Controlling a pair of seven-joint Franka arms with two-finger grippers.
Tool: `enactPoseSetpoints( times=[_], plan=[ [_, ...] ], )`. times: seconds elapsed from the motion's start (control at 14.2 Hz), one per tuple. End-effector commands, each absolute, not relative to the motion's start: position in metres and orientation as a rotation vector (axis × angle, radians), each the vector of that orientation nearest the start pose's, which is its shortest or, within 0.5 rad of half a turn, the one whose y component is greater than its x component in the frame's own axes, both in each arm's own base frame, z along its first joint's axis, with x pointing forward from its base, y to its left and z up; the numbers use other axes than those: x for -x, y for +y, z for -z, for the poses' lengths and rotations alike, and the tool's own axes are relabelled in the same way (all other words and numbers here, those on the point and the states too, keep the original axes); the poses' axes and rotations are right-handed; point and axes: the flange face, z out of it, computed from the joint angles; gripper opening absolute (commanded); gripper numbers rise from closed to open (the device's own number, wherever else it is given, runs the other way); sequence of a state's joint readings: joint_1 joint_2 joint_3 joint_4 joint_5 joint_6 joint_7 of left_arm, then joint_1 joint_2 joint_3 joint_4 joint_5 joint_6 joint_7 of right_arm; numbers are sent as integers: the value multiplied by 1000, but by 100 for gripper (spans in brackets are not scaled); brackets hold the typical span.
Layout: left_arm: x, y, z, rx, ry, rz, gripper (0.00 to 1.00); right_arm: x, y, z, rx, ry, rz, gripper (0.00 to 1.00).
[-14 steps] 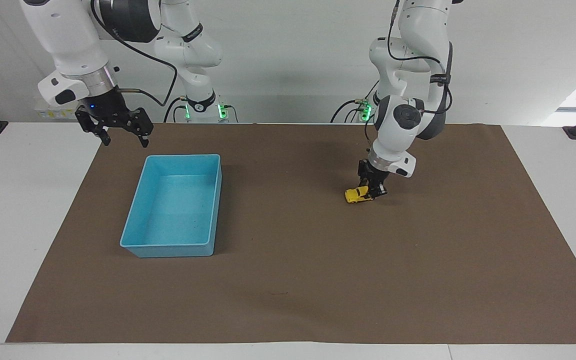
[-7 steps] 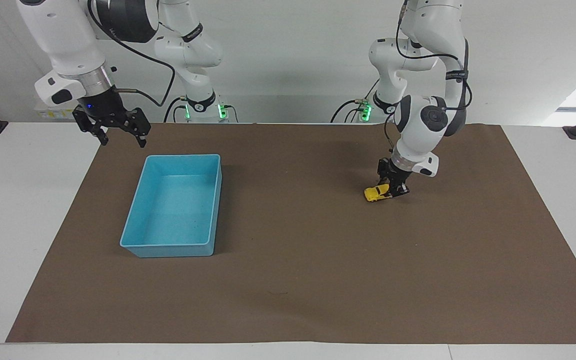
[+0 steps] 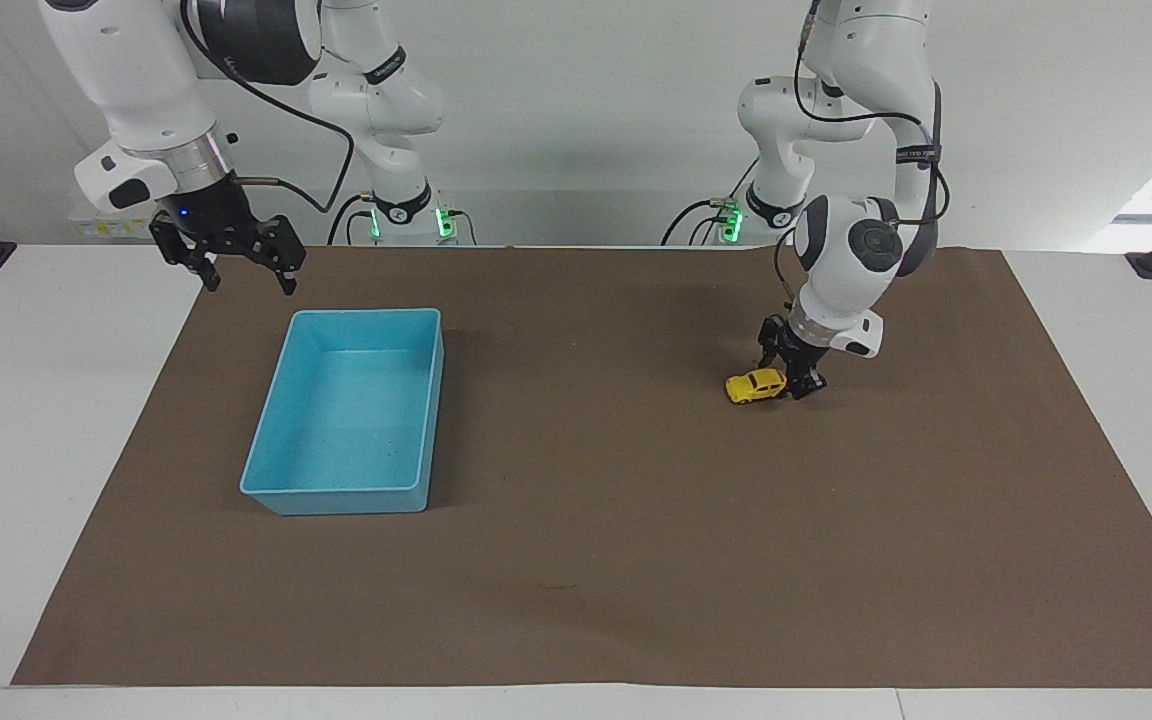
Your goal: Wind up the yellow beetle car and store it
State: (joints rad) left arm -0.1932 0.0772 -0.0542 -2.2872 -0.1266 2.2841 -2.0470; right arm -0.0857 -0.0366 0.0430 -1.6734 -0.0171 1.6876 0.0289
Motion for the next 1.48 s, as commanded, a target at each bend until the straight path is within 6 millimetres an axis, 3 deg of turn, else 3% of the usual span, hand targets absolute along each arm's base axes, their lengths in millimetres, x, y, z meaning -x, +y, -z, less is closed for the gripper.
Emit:
enactPoseSetpoints(
  times=[0.0, 0.49, 0.63, 0.91, 1.19, 1.41],
  plan=[
    [-522, -135, -347, -1916, 2557, 221, 100, -550, -24, -607, 3156, 133, 87, 100],
    [-548, -135, -383, -1874, 2512, 178, 100, -549, -32, -606, 3158, 152, 77, 100],
    [-560, -137, -401, -1855, 2480, 153, 100, -547, -26, -606, 3159, 138, 56, 100],
    [-582, -120, -444, -1769, 2440, 89, 100, -546, -23, -604, 3154, 136, 46, 100],
    [-597, -113, -485, -1712, 2393, 35, 100, -541, -16, -604, 3136, 387, 3, 100],
    [-599, -113, -496, -1790, 2317, 7, 100, -538, -10, -601, 3122, 534, -6, 100]
  ],
)
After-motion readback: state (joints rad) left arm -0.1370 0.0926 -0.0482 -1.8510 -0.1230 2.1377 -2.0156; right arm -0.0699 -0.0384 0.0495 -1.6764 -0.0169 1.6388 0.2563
